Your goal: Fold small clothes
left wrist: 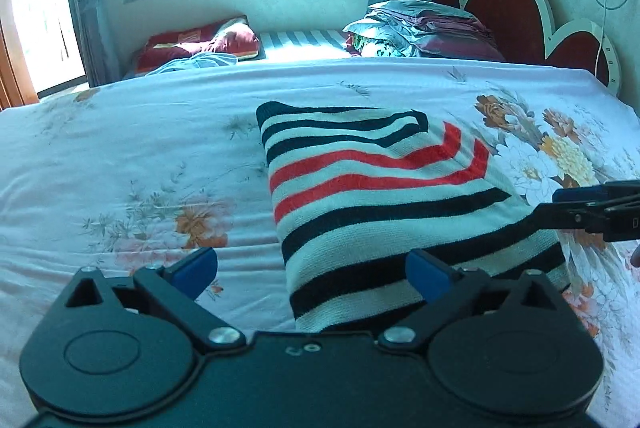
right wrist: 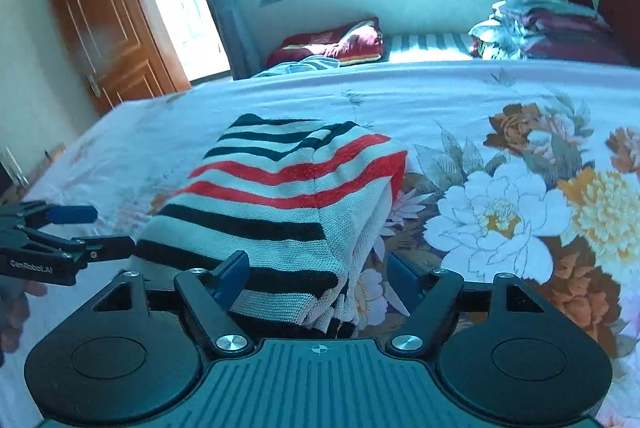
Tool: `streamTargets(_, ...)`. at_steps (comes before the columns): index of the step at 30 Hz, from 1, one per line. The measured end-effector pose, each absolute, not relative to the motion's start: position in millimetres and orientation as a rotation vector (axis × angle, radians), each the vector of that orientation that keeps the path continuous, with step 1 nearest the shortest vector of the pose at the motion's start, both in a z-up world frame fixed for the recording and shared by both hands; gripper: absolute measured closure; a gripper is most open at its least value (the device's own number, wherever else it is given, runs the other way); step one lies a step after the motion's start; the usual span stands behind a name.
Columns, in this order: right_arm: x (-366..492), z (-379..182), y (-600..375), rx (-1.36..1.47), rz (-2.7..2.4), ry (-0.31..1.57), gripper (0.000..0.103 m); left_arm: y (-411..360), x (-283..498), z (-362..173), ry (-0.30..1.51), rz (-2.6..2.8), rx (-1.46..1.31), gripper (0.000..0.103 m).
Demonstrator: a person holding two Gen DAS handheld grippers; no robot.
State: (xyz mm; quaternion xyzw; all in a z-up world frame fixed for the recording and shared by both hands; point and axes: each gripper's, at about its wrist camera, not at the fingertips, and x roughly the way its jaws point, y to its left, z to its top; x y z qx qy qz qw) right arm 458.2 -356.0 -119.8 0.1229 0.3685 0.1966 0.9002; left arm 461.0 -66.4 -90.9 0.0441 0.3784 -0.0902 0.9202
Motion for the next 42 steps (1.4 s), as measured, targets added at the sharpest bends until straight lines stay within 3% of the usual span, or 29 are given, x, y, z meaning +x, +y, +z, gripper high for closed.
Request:
streamTargets(6, 491, -147, -396, 0.616, 0.449, 0.848, 0.029, -56, 499, -107, 0.894, -0.236, -0.087, 0.005)
streamTargets(14, 530, -185, -412, 0.885, 0.525, 0.967, 0.03, -28, 536, -138, 1.015, -0.309, -0.346, 0.012)
streamTargets(15, 532, -188, -412, 0.907, 0.532, 0.97, 0.03, -27, 540, -142, 1.026, -0.32, -0.361, 0.012)
streamTargets(16, 534, -190, -411, 0.92, 0.536, 0.974, 0.038, -27, 543, -144, 1.035, -0.334, -0.368, 0.013)
streamTargets(17, 536, -191, -409, 0.921, 0.532, 0.988, 0.048, -27, 546, -147, 1.041, -0.342, -0.37, 0.014)
streamTargets(18, 538, -191, -406, 0.916, 0.529, 0.999, 0.05, -27, 549, -149, 1.046, -0.35, -0.37, 0.014)
streamTargets(23, 547, -190, -395, 0.903, 0.522, 0.998, 0.05, -33, 561, -152, 1.042, -0.381, -0.352, 0.018)
streamTargets(27, 549, -185, -385, 0.831, 0.501, 0.988, 0.051, -38, 567, -152, 1.028, -0.404, -0.341, 0.033)
streamTargets(29, 547, -176, -375, 0.727, 0.462, 0.988, 0.063, -45, 565, -148, 1.014, -0.409, -0.286, 0.038)
streamTargets(33, 534, -146, -343, 0.493, 0.389, 0.941, 0.069, -57, 557, -131, 0.959, -0.43, -0.161, 0.051)
streamTargets(42, 506, -86, -254, 0.359, 0.369, 0.808, 0.07, 6, 536, -78, 0.831, -0.47, -0.081, 0.054)
